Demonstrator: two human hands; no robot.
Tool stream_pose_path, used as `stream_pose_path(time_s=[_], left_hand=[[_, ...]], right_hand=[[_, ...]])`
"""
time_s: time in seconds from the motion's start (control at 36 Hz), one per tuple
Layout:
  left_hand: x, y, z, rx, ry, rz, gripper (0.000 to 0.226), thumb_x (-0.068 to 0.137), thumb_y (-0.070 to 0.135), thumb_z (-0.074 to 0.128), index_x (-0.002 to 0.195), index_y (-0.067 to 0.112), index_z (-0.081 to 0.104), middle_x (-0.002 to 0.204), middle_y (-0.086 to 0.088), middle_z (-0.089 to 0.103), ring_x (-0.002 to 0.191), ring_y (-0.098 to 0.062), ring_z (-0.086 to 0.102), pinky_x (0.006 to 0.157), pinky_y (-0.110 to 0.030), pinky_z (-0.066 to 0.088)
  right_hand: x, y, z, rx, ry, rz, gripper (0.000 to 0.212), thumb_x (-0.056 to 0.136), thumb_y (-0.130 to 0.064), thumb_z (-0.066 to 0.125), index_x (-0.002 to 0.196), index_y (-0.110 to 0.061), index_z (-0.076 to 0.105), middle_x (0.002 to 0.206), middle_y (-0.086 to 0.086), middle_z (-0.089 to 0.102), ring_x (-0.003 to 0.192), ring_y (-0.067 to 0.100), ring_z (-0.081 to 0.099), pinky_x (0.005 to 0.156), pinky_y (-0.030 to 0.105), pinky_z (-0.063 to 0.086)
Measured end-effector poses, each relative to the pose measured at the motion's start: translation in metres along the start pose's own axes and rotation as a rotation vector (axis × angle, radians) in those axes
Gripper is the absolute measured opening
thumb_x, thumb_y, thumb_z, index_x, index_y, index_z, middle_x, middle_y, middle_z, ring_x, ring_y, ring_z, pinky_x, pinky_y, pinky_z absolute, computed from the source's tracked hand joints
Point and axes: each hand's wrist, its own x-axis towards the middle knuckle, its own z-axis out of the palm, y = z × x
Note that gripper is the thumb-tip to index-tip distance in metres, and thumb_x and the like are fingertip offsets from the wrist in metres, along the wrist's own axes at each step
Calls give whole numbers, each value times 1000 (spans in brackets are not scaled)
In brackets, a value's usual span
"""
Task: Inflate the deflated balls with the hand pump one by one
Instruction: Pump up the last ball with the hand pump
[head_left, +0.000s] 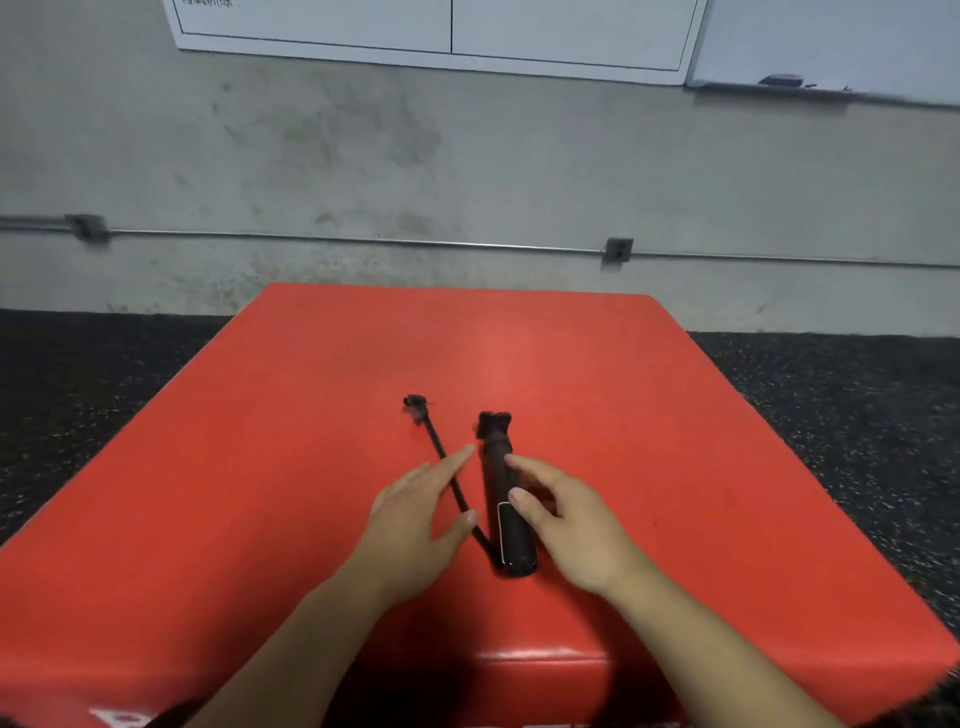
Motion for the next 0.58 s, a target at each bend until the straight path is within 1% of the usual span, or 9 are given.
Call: stream_pose_path(time_s=[0.06, 0.14, 0.22, 0.31, 0.36, 0.42, 0.47, 0.53, 0.58], left_hand=[[5, -1, 2, -33, -6, -5, 76, 86, 49, 52, 155, 59, 20, 161, 7, 46, 153, -16, 36, 126, -46, 27], [12, 0, 5, -38, -19, 1, 80, 91, 36, 57, 155, 59, 16, 160, 8, 46, 152, -13, 35, 126, -45, 24], [14, 7, 11, -3, -37, 27, 82, 100, 23, 61, 155, 55, 10, 163, 12, 39, 155, -11, 28, 129, -43, 13], [15, 16, 19, 7, -46, 47, 79, 103, 25, 59, 161, 46, 11, 167, 10, 33, 158, -8, 19, 130, -36, 1], [16, 20, 26, 15, -60, 63, 80, 103, 25, 58, 163, 43, 9, 168, 9, 30, 159, -7, 15, 129, -34, -3], [18, 26, 33, 9, -62, 88, 82, 101, 23, 58, 162, 44, 7, 169, 10, 29, 159, -6, 14, 129, -35, -4], [20, 34, 41, 5, -70, 112, 84, 100, 23, 58, 162, 44, 5, 169, 11, 28, 159, -5, 14, 130, -35, -4], [23, 44, 50, 3, -59, 123, 84, 100, 22, 58, 163, 43, 6, 169, 12, 27, 158, -3, 13, 130, -34, -4], [26, 56, 61, 4, -57, 129, 83, 101, 24, 58, 163, 42, 6, 169, 12, 27, 158, -2, 13, 130, -34, -4]], right_hand=[[3, 1, 1, 11, -4, 12, 41, 106, -24, 60, 146, -35, 58, 140, -13, 64, 133, 1, 56, 119, 34, 40], [3, 0, 1, 20, -9, 18, 39, 108, -21, 56, 143, -35, 61, 141, -17, 63, 133, -3, 54, 119, 30, 39], [3, -1, 3, 36, -13, 23, 37, 108, -20, 54, 140, -37, 63, 138, -18, 64, 129, -5, 56, 116, 28, 41], [2, -1, 2, 49, -8, 30, 37, 108, -19, 55, 139, -37, 63, 139, -18, 64, 131, -5, 55, 117, 26, 40], [1, -1, -1, 68, 2, 43, 38, 107, -15, 55, 142, -31, 63, 139, -15, 65, 131, -3, 56, 117, 25, 39], [-1, 0, -6, 100, 18, 59, 38, 107, -9, 54, 142, -22, 63, 136, -12, 67, 126, -7, 58, 113, 18, 41], [-5, 2, -13, 120, 38, 71, 38, 107, -6, 53, 141, -19, 64, 132, -12, 67, 118, -16, 58, 106, 10, 41], [-8, 8, -22, 125, 58, 79, 38, 107, -5, 53, 140, -19, 64, 131, -11, 68, 113, -21, 58, 104, 8, 41], [-13, 15, -34, 123, 78, 92, 38, 106, -3, 53, 139, -17, 65, 131, -9, 68, 115, -17, 60, 104, 9, 41]])
